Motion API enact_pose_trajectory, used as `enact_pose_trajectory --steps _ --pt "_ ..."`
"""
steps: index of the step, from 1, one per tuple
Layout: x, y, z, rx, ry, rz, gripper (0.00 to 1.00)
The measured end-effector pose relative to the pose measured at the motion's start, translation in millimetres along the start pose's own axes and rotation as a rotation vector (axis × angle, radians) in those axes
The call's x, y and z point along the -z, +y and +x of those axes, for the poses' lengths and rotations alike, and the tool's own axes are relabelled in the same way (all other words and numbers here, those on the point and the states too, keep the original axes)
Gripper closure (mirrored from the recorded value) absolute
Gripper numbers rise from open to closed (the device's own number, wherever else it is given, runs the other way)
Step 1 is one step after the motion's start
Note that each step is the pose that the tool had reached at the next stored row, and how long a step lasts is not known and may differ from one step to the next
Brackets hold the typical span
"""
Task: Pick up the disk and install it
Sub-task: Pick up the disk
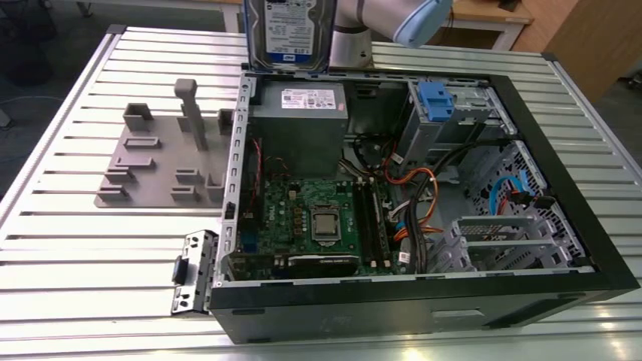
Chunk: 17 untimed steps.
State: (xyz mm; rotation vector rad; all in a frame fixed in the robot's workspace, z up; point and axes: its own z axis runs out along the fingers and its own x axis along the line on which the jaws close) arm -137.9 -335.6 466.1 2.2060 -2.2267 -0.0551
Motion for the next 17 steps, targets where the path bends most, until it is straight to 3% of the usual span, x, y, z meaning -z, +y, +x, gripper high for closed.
enact_pose_trajectory --steps 17 --pt "0.1 -2.8 10.5 0.000 0.0103 0.0001 0.64"
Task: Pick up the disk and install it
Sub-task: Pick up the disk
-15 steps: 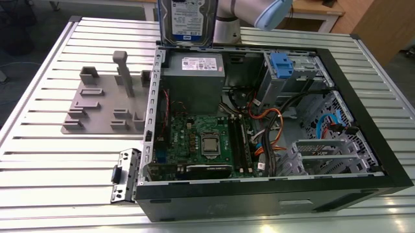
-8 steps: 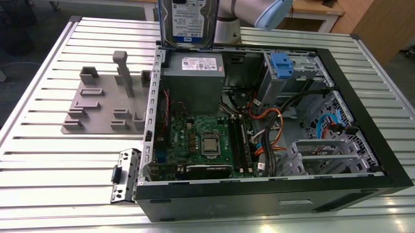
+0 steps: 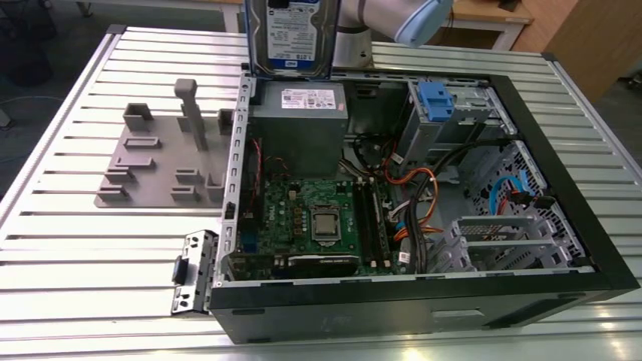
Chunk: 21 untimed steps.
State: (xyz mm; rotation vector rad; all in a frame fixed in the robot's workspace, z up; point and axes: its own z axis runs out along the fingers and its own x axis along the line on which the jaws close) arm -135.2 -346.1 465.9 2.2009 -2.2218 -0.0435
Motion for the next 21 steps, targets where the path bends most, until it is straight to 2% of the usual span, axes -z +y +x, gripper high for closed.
enact_pose_trajectory --steps 21 --pt "-0.1 -2.0 10.3 0.000 0.0110 0.0000 0.64"
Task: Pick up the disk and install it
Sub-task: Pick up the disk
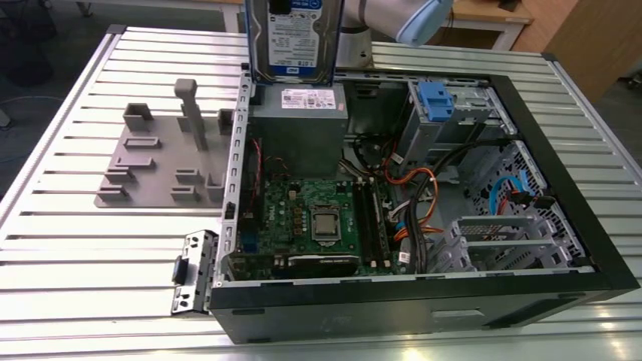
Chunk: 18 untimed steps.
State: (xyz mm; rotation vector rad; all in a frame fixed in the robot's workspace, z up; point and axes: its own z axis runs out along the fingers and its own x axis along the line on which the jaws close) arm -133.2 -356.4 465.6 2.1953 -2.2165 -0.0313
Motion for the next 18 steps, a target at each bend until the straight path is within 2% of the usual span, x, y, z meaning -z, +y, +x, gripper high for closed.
enact_pose_trajectory --steps 18 --pt "-0.5 -1.9 9.9 0.000 0.0047 0.0001 0.64"
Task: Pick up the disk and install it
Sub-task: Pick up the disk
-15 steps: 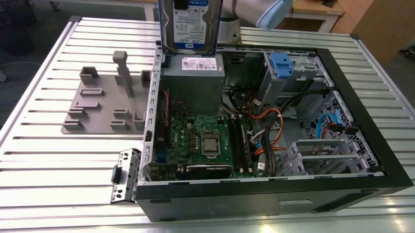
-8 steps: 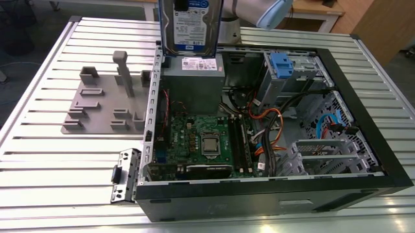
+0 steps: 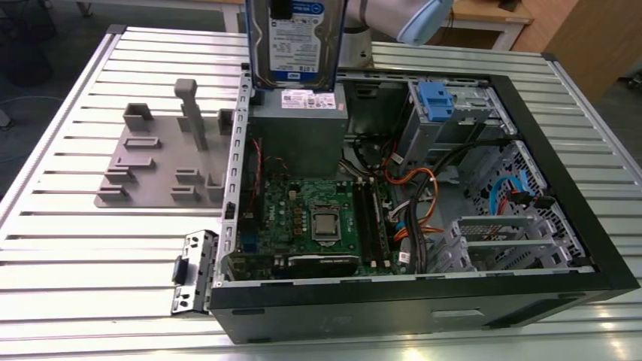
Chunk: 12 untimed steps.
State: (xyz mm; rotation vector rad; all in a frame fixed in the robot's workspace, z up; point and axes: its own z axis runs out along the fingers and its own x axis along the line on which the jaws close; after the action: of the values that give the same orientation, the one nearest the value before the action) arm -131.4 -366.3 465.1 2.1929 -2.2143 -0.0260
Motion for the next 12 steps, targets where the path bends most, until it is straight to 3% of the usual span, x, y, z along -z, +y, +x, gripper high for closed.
enact_pose_trajectory --steps 12 --pt "-0.4 -1.6 6.6 0.000 0.0028 0.0001 0.64"
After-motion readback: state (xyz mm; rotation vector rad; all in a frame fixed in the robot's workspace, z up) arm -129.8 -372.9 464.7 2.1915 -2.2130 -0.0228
